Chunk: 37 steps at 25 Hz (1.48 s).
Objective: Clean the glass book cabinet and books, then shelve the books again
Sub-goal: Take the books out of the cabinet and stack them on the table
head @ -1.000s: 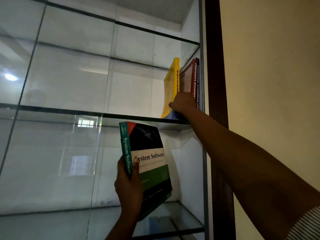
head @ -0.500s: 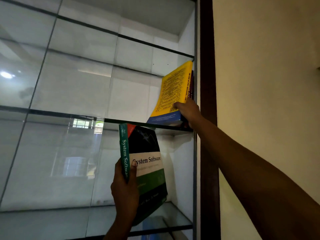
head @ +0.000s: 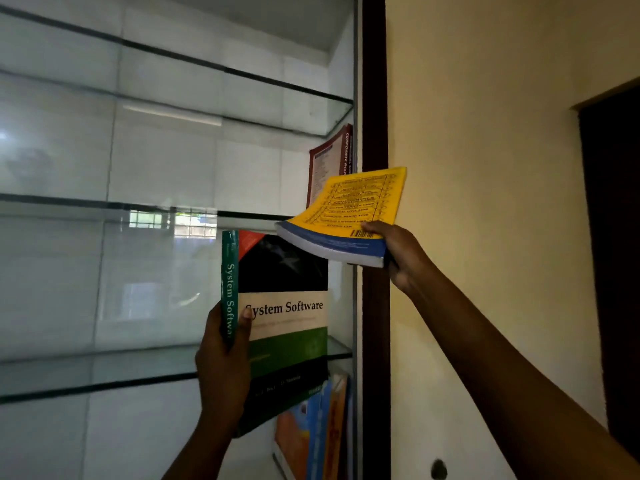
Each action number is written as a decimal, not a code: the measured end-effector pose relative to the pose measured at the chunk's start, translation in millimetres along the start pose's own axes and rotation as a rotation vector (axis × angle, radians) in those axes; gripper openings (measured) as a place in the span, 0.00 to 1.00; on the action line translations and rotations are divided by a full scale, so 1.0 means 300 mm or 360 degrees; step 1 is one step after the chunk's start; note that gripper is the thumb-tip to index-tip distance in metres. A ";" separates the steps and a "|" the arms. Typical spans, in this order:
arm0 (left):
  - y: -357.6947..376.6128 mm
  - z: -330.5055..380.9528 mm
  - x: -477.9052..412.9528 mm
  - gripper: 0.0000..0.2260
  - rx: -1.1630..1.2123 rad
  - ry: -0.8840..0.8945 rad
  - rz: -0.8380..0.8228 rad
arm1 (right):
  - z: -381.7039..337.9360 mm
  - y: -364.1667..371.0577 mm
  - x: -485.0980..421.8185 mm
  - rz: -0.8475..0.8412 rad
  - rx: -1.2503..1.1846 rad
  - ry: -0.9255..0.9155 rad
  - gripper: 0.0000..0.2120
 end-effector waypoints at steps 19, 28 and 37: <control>-1.255 0.095 1.113 0.13 -0.0789 -0.0777 0.0865 | 0.352 0.336 1.538 -0.1111 0.0311 0.0972 0.04; -2.268 0.408 1.594 0.11 -0.0884 -0.1154 0.1544 | 0.236 1.164 2.447 -0.2240 0.0575 0.0600 0.16; -2.987 0.682 1.869 0.07 -0.0824 -0.1167 0.2045 | 0.040 1.890 3.031 -0.2601 0.0481 0.0390 0.12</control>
Point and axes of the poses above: each hand's wrist, its own x-axis away from the middle knuckle, its own y-axis out of the palm, z = x × y, the point moved 4 cm from there along -x, towards the middle knuckle, and after that the axes turned 14 degrees about -y, right-handed, at the moved point
